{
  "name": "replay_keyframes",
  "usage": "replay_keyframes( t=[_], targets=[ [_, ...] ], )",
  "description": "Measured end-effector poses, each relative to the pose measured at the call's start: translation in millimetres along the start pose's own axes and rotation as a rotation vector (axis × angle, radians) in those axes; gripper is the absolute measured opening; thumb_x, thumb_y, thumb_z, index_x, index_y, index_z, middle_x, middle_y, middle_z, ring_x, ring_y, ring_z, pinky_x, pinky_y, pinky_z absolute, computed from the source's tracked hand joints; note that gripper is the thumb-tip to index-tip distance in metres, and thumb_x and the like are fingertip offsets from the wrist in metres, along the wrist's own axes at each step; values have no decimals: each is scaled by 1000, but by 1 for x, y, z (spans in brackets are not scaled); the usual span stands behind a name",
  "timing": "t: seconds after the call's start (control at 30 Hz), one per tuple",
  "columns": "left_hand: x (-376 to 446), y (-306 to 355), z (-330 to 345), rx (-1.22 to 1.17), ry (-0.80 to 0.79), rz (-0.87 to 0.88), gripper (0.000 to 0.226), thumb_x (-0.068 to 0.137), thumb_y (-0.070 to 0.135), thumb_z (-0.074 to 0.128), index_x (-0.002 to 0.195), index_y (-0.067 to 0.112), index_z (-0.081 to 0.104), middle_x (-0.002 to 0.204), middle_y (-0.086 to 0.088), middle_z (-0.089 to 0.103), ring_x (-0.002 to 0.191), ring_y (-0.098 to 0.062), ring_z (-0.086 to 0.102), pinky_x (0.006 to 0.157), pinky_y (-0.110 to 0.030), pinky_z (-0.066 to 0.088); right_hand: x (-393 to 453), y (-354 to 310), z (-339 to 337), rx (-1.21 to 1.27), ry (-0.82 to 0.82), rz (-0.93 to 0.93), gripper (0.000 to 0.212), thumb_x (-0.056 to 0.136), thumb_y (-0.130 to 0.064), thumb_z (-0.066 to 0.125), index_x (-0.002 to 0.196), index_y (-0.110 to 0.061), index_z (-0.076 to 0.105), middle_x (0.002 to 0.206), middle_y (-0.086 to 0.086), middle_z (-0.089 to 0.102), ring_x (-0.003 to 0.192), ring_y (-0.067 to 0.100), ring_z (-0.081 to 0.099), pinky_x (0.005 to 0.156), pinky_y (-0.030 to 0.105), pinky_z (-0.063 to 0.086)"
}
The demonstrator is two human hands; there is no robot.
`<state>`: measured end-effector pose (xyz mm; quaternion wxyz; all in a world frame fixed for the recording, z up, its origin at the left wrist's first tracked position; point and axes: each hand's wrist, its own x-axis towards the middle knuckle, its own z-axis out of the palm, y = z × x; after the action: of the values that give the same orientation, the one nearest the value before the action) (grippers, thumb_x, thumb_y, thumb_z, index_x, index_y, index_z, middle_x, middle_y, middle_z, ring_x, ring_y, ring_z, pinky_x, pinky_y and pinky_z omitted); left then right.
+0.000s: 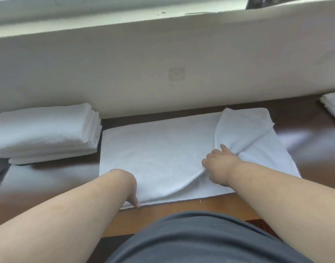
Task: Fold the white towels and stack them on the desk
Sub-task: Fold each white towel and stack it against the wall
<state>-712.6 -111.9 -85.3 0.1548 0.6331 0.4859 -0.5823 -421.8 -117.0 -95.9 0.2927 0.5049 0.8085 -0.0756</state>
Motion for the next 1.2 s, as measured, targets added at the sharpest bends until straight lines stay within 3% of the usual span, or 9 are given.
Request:
replay_keyframes(
  t=[0.1, 0.23, 0.5, 0.67, 0.77, 0.83, 0.93, 1.07, 1.2],
  targets=[
    [-5, 40, -56, -209, 249, 119, 47, 87, 56, 49, 113, 19, 62, 118, -1, 62, 103, -26, 58, 89, -37, 47, -13, 19, 6, 93, 118, 12, 54, 89, -19, 50, 141, -25, 40, 149, 4, 34, 144, 29, 19, 119, 52, 9],
    [-6, 97, -135, -649, 562, 248, 41, 95, 43, 44, 132, 28, 52, 133, 3, 55, 118, -22, 53, 89, -30, 41, -37, 54, 27, 258, 169, 60, 60, 93, -30, 50, 149, -27, 30, 159, 5, 21, 147, 29, 12, 119, 50, 8],
    [29, 180, -241, -1058, 524, 215, 75, 92, 55, 52, 151, 15, 27, 145, -8, 46, 130, -30, 46, 107, -35, 36, -76, 146, 80, 624, 230, 265, 52, 93, -43, 50, 143, -29, 41, 147, -3, 40, 136, 21, 32, 109, 37, 32],
    [44, 203, -260, -1305, 519, 210, 54, 91, 38, 61, 139, 16, 49, 133, -11, 57, 118, -32, 57, 101, -39, 46, -83, 177, 112, 1029, 246, 434, 34, 97, -37, 48, 130, -31, 54, 119, -15, 58, 101, 9, 56, 76, 19, 42],
    [41, 205, -256, -1128, 649, -11, 61, 91, 41, 56, 145, 20, 36, 140, -12, 42, 122, -34, 48, 98, -37, 43, -81, 188, 116, 1219, 275, 520, 27, 97, -37, 48, 122, -33, 58, 96, -24, 54, 84, -3, 54, 63, 13, 37],
    [43, 203, -253, -1088, 644, -32, 64, 92, 43, 55, 144, 13, 34, 140, -14, 43, 121, -36, 48, 96, -38, 44, -78, 191, 117, 1262, 272, 528, 26, 96, -38, 49, 120, -34, 58, 93, -25, 52, 82, -5, 53, 61, 13, 38],
    [44, 199, -247, -1091, 576, 42, 52, 94, 38, 53, 137, 9, 46, 129, -11, 55, 113, -33, 55, 88, -33, 44, -76, 188, 117, 1296, 272, 506, 24, 96, -39, 50, 118, -34, 59, 93, -25, 53, 82, -6, 53, 60, 13, 38],
    [18, 211, -244, -1175, 725, 284, 40, 91, 27, 50, 130, 24, 56, 102, 1, 63, 87, -22, 59, 72, -26, 42, -77, 178, 109, 1370, 322, 503, 26, 94, -46, 52, 117, -35, 60, 97, -23, 57, 90, 0, 56, 65, 14, 41],
    [-21, 242, -229, -963, 832, 535, 58, 87, 29, 49, 141, 45, 38, 103, 12, 61, 77, -7, 56, 61, -17, 38, -74, 166, 81, 1775, 399, 530, 75, 72, -74, 56, 133, -32, 48, 122, -13, 58, 111, 13, 60, 96, 36, 49]
  ],
)
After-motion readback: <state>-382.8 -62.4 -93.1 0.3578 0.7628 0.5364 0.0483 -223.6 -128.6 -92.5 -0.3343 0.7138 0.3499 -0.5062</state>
